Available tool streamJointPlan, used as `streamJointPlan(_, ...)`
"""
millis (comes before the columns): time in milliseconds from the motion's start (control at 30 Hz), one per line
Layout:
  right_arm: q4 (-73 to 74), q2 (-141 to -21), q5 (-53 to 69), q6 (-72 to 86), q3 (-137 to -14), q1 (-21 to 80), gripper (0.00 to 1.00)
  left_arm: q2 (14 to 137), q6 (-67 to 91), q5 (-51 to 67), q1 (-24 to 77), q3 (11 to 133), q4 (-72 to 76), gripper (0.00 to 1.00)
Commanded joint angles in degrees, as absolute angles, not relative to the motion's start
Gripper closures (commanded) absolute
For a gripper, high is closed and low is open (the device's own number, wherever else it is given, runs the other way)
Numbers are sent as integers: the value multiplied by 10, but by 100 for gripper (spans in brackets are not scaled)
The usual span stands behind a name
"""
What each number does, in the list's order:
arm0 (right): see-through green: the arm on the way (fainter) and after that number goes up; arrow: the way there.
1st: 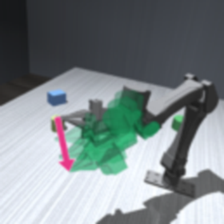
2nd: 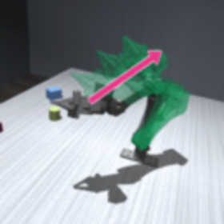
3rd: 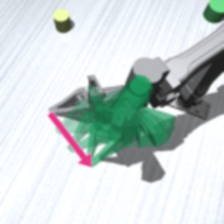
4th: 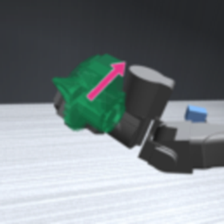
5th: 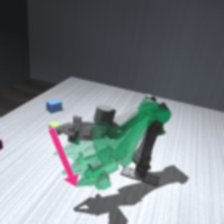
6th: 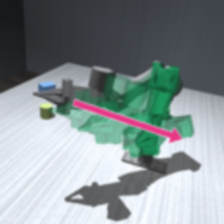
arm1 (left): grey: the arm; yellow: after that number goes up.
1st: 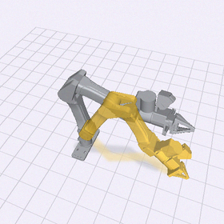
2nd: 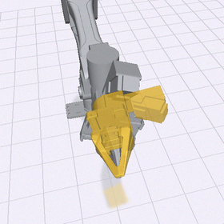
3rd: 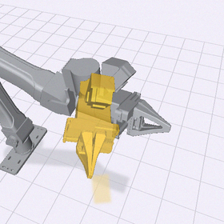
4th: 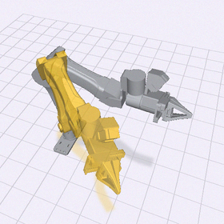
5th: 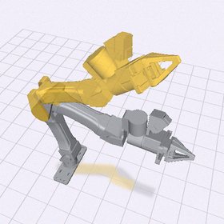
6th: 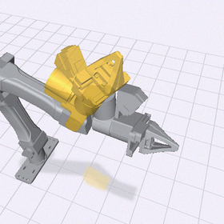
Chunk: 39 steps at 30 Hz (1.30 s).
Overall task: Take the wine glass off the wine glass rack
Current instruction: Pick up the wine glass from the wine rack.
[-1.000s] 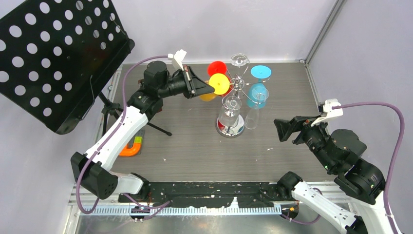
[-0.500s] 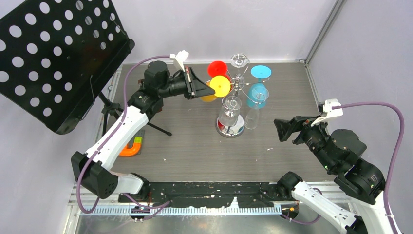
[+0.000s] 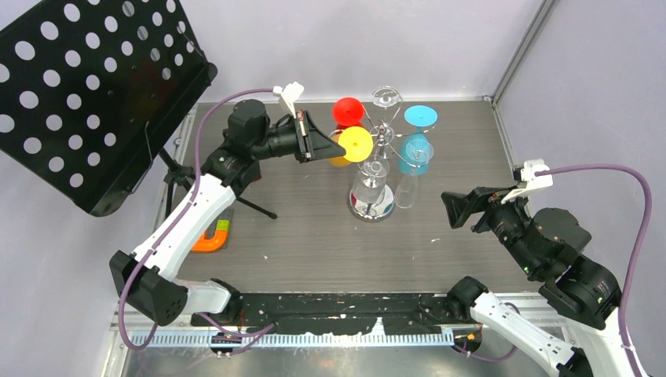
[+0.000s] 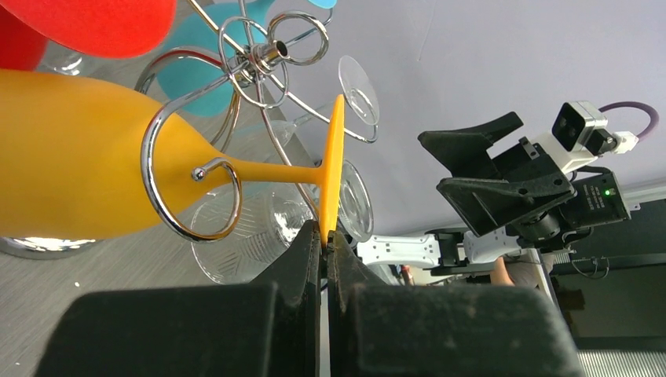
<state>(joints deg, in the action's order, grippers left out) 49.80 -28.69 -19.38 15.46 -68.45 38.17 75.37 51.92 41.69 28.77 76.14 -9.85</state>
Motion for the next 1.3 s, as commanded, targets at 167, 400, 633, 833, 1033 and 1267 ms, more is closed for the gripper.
streamJointPlan(167, 477, -291, -191, 166, -685, 385, 13, 721, 509, 449, 290, 758, -87, 100)
streamJointPlan(400, 478, -294, -189, 165, -690, 385, 13, 688, 509, 457, 290, 733, -84, 100)
streamJointPlan(633, 488, -310, -171, 163, -712, 385, 13, 651, 485, 457, 290, 712, -112, 100)
streamJointPlan(833, 515, -337, -139, 161, -747, 385, 14, 608, 457, 454, 290, 681, -147, 100)
streamJointPlan(1033, 521, -361, -72, 157, -761, 385, 17, 547, 421, 445, 290, 635, -188, 100)
streamJointPlan(1267, 511, -373, 33, 173, -747, 385, 17, 472, 358, 439, 290, 584, -250, 100)
